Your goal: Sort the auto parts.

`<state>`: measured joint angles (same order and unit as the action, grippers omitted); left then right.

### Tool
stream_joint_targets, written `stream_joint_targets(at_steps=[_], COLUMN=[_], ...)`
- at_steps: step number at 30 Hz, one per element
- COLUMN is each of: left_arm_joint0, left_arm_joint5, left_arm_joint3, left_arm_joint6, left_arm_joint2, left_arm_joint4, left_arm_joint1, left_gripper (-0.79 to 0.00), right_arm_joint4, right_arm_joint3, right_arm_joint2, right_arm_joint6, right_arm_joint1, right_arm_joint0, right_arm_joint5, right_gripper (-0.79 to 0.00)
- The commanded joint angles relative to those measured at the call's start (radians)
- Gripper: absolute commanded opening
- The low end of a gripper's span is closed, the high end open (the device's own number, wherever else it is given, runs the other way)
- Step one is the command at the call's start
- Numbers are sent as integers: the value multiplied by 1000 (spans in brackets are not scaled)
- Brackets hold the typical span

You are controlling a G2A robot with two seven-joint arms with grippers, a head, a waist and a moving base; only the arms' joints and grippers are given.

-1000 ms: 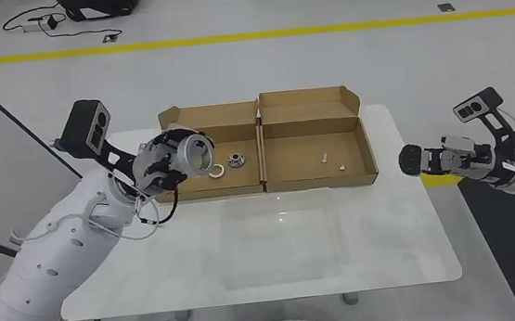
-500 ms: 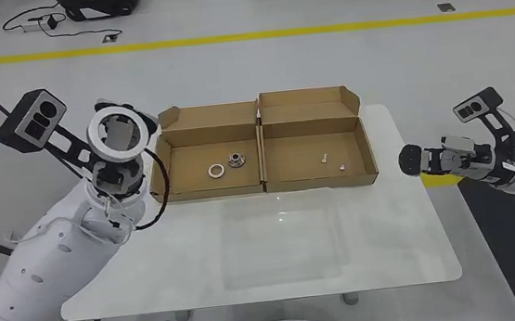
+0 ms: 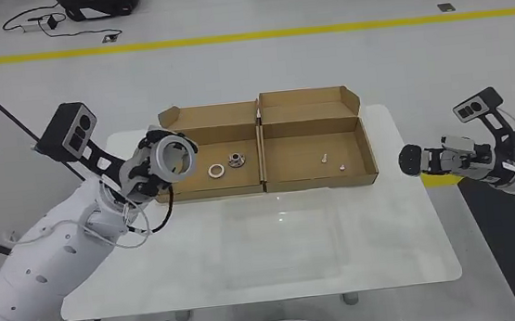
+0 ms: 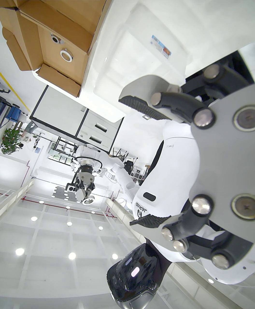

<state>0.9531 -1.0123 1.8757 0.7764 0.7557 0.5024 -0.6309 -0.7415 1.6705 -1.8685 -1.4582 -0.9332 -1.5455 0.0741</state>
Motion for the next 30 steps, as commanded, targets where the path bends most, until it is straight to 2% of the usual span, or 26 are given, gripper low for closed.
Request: stream_joint_targets(at_steps=[1,8,20,24,30], left_arm_joint0=[-10,-26,-20,-17,-11], left_arm_joint5=[0,0,0,0,0], left_arm_joint3=[12,66,76,39,-39], left_arm_joint6=[31,31,31,28,-32], left_arm_joint2=[-13,-2,-6,-4,-18], left_arm_joint4=[-13,-156,-155,-132,-92], left_arm_joint1=[3,3,4,7,14], left_gripper=[-785,-785,-785,-785,-785], right_arm_joint4=[0,0,0,0,0], right_arm_joint3=[0,0,0,0,0], right_arm_joint2=[0,0,0,0,0], right_arm_joint6=[0,0,0,0,0], right_arm_joint1=[0,0,0,0,0], right_arm_joint0=[0,0,0,0,0], right_arm_joint5=[0,0,0,0,0], right_gripper=[0,0,0,0,0])
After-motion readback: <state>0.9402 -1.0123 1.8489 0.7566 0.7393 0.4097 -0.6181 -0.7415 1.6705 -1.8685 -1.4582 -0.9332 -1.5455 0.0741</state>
